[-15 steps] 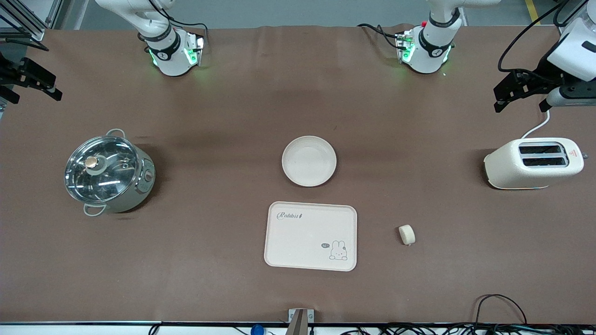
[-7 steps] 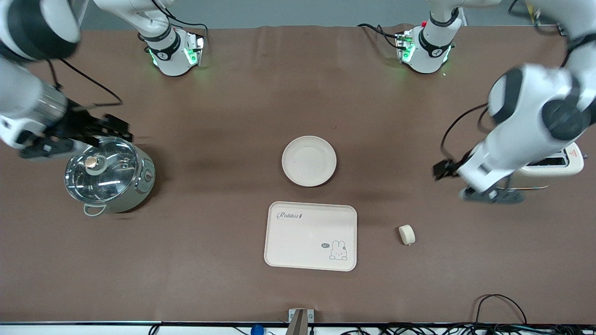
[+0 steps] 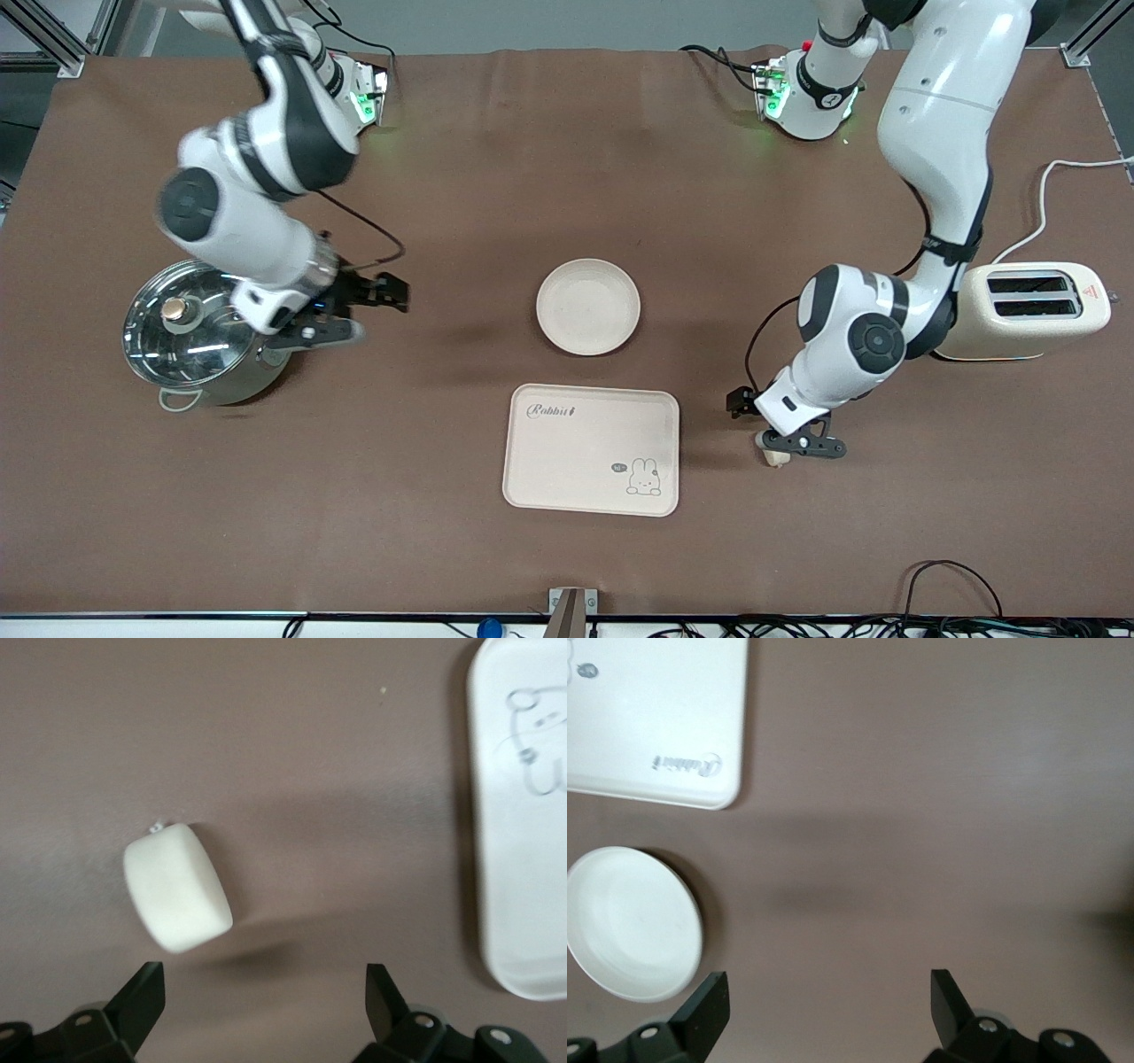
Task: Place bun in plate and plate on tray
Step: 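Reach the left gripper to the bun while the right gripper moves toward the plate, then grasp the bun with the left gripper while the right gripper grips the plate rim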
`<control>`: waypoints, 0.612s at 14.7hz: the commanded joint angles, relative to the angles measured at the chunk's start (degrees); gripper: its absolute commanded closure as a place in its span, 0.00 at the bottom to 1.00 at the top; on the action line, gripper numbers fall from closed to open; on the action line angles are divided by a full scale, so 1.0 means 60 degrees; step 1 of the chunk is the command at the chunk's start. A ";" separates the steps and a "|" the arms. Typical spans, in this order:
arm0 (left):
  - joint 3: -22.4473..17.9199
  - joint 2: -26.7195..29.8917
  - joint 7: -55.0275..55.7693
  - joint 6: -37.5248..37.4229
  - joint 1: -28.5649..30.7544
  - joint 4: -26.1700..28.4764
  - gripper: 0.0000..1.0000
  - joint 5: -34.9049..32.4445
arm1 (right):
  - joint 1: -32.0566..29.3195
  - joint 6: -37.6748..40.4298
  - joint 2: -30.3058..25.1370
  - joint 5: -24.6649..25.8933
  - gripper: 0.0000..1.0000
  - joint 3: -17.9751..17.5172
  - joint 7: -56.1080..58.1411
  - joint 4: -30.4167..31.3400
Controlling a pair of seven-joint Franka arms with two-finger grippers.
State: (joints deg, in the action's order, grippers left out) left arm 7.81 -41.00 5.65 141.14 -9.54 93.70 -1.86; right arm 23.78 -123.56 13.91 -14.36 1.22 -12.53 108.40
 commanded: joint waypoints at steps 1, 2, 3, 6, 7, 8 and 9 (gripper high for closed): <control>-0.0028 -0.0299 -0.0019 0.0045 -0.0095 -0.0498 0.00 -0.1485 | 0.0999 -0.1432 0.1018 -0.0784 0.00 0.0118 -0.0606 0.0053; -0.0028 -0.0373 0.0010 0.0045 -0.0023 -0.0572 0.00 -0.1781 | 0.1219 -0.1975 0.1399 -0.0945 0.00 0.0118 -0.0883 0.0083; -0.0028 -0.0388 -0.0105 0.0045 0.0022 -0.0631 0.00 -0.1871 | 0.1570 -0.2488 0.1751 -0.1019 0.00 0.0118 -0.1132 0.0083; -0.0086 -0.0432 -0.0282 0.0220 0.0124 -0.0617 0.00 -0.2032 | 0.2333 -0.3369 0.2485 -0.1035 0.00 0.0118 -0.1806 0.0083; -0.0087 -0.0548 -0.0297 0.0424 0.0226 -0.0631 0.00 -0.2048 | 0.2552 -0.3589 0.2632 -0.1035 0.00 0.0118 -0.1982 0.0097; -0.0087 -0.0651 -0.0297 0.0600 0.0271 -0.0631 0.00 -0.2033 | 0.2743 -0.3736 0.2735 -0.1035 0.00 0.0118 -0.2129 0.0083; -0.0087 -0.0681 -0.0239 0.0645 0.0228 -0.0631 0.00 -0.2033 | 0.2861 -0.3926 0.2837 -0.1035 0.02 0.0118 -0.2246 0.0083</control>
State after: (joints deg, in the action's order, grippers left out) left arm 7.25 -43.51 4.41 143.27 -8.36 90.91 -12.91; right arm 39.19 -145.72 30.62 -19.22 1.28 -24.44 108.91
